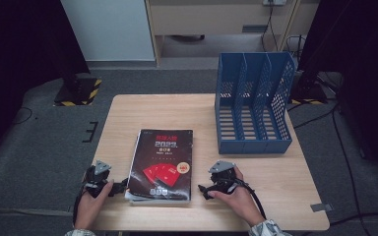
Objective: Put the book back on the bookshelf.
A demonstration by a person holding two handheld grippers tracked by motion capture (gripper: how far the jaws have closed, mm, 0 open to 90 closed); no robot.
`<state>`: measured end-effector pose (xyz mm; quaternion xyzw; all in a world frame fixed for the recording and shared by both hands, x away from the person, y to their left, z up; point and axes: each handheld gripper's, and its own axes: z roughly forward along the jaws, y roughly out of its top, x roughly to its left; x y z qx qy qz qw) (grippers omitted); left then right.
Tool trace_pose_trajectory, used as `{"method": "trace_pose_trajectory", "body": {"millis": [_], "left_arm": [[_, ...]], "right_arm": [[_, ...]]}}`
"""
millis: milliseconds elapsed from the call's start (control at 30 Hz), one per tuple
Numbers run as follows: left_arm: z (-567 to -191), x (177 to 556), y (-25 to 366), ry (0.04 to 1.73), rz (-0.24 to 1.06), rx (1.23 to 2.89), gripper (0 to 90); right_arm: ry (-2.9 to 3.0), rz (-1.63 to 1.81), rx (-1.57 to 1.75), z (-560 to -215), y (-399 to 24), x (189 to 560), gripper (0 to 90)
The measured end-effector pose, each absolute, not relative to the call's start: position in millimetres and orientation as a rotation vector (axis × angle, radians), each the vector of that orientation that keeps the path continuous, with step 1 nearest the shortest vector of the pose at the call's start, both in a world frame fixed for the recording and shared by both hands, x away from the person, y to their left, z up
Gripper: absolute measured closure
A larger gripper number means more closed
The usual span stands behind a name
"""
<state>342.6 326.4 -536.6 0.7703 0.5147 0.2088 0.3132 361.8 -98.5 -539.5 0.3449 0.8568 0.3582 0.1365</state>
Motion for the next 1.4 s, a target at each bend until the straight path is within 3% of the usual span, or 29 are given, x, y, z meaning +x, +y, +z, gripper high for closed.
{"method": "trace_pose_trajectory", "body": {"millis": [467, 667, 767, 1133, 1400], "left_arm": [[-532, 343, 327, 1.396, 0.554, 1.980, 3.9], [-525, 338, 328, 1.368, 0.568, 1.941, 8.6], [-519, 334, 328, 1.356, 0.585, 1.935, 11.4], [-494, 327, 331, 1.346, 0.603, 1.833, 22.0], [-483, 323, 319, 1.286, 0.596, 1.827, 25.6]], "right_arm": [[2.483, 1.045, 0.990, -539, -100, 364, 3.1], [2.478, 1.051, 0.991, -537, -101, 364, 11.0], [2.468, 1.051, 0.987, -535, -101, 365, 20.3], [2.428, 1.088, 1.000, -537, -100, 365, 25.2], [2.429, 1.113, 0.984, -536, -101, 365, 40.8]]}}
